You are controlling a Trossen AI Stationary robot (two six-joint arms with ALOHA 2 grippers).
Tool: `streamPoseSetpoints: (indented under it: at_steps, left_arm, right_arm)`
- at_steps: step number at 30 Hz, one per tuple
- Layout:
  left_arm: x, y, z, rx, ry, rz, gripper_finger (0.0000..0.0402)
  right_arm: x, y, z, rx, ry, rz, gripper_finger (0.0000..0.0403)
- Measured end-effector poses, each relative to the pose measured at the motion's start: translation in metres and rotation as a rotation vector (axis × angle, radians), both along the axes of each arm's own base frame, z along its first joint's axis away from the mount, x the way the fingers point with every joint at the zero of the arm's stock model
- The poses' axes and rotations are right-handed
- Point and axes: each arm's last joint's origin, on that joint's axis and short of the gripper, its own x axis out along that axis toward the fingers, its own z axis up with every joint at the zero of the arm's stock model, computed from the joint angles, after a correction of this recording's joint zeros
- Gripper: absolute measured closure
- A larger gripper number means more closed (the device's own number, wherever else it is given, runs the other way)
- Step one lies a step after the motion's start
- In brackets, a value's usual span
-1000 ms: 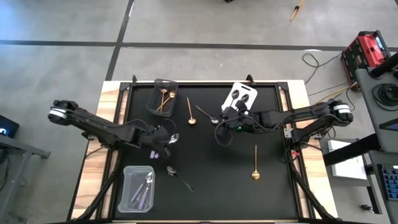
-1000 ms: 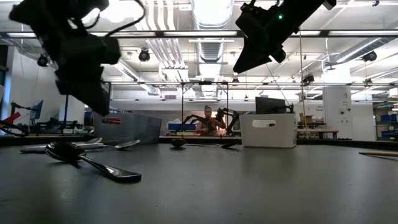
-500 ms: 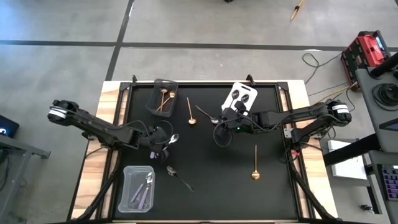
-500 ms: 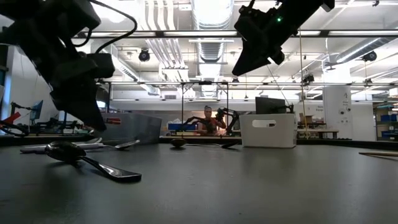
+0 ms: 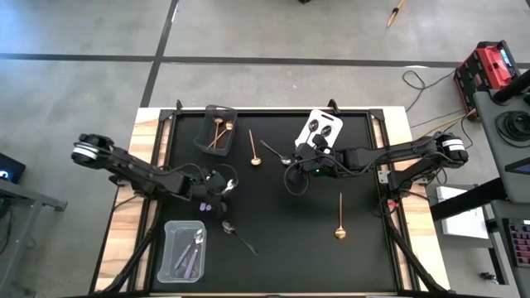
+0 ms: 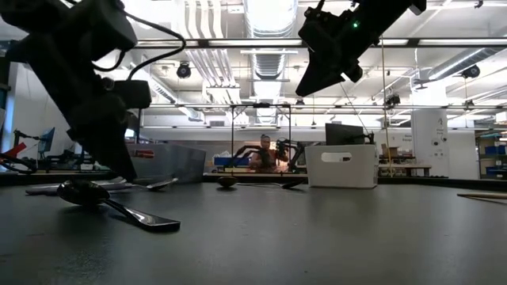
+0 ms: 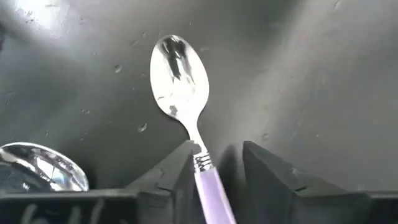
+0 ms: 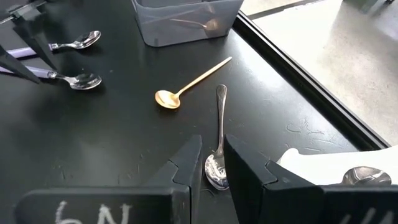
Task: Sort silverware by color (type)
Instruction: Put the purple spoon into the transparent bin
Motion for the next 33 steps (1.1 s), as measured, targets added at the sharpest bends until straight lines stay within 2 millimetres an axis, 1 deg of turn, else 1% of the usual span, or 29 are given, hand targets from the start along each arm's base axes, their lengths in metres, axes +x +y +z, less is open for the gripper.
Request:
streamPoseSetpoints:
  at_steps: [3, 6, 9, 12, 16, 24, 29, 33]
  left_arm:
    - [-0.001, 0.001, -0.006, 0.029, 0.024, 0.003, 0.0246]
    - [-0.001, 0.001, -0.011, 0.054, 0.047, 0.009, 0.0223]
    - [0.0, 0.0, -0.015, 0.069, 0.058, 0.013, 0.0212]
    - [0.001, 0.0, -0.018, 0.075, 0.068, 0.015, 0.0214]
    - [0.002, 0.0, -0.021, 0.072, 0.078, 0.023, 0.024]
    - [0.002, -0.001, -0.022, 0.058, 0.077, 0.034, 0.0318]
    - [0.002, -0.001, -0.022, 0.052, 0.072, 0.04, 0.036]
    - [0.002, -0.001, -0.022, 0.043, 0.067, 0.058, 0.0382]
  right_arm:
    - [0.0, 0.0, 0.0, 0.001, 0.0, 0.0, 0.0343]
    - [0.0, 0.0, 0.0, 0.0, 0.0, -0.001, 0.0343]
    - [0.0, 0.0, 0.0, 0.0, 0.0, -0.001, 0.0343]
    - [0.0, 0.0, 0.0, 0.0, 0.0, -0.001, 0.0343]
    - [0.0, 0.0, 0.0, 0.001, 0.0, -0.001, 0.0343]
    - [0.0, 0.0, 0.0, 0.001, 0.0, -0.001, 0.0343]
    - [0.0, 0.0, 0.0, 0.001, 0.0, -0.001, 0.0343]
    - [0.0, 0.0, 0.0, 0.001, 0.0, -0.001, 0.0343]
